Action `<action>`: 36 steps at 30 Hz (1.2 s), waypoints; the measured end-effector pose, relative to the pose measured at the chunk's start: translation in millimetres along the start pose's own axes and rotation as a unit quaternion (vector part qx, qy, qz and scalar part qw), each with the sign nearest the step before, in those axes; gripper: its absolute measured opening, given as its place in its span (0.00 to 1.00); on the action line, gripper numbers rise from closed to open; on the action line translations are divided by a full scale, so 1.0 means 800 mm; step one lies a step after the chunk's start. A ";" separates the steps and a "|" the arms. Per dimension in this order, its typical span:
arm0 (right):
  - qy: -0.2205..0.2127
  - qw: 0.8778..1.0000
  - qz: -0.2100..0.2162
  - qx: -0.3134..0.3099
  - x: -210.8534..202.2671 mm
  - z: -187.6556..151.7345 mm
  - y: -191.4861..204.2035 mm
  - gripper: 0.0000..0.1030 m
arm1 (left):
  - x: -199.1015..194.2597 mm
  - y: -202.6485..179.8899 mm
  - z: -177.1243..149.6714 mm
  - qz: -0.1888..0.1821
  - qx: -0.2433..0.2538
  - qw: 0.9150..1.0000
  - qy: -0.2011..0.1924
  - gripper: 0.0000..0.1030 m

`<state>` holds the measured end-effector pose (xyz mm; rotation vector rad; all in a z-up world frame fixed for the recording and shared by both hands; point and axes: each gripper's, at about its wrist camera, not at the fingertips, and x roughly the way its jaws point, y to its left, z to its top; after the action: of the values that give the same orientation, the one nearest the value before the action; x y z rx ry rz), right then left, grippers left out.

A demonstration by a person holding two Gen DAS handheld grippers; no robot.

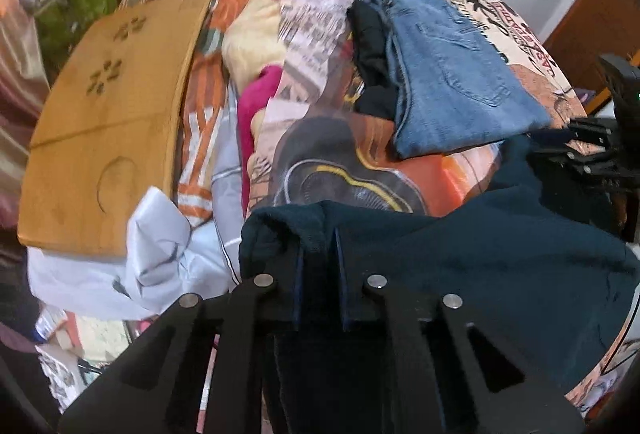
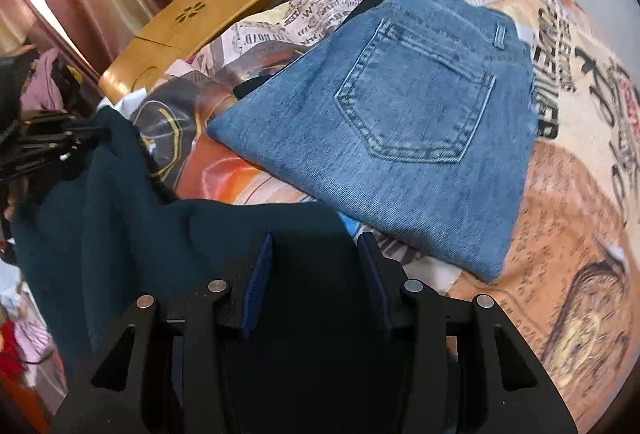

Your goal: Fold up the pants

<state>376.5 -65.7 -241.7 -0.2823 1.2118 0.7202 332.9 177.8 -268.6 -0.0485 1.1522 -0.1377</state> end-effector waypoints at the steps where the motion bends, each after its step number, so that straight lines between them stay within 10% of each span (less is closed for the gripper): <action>1: 0.000 1.000 -0.003 0.003 0.001 0.001 -0.001 0.42 | -0.005 -0.004 -0.002 -0.001 0.004 1.000 -0.006 0.12; 7: 0.007 1.000 0.003 0.021 0.015 -0.001 0.002 0.30 | -0.015 -0.007 -0.008 0.010 0.005 1.000 -0.019 0.12; 14: -0.084 0.995 -0.053 -0.020 -0.040 -0.013 0.034 0.12 | -0.056 -0.005 0.000 0.034 0.003 0.997 -0.067 0.12; 27: -0.130 0.983 -0.119 0.040 -0.038 0.042 -0.034 0.10 | 0.029 0.002 0.118 0.065 -0.012 0.996 -0.054 0.14; 36: -0.103 0.988 -0.068 0.090 -0.058 0.029 -0.054 0.22 | 0.027 0.010 0.120 0.016 -0.016 0.999 -0.032 0.28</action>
<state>413.6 -101.1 -198.6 -0.1361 1.0417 0.5047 430.1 179.4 -250.2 -0.0629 1.0907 -0.0886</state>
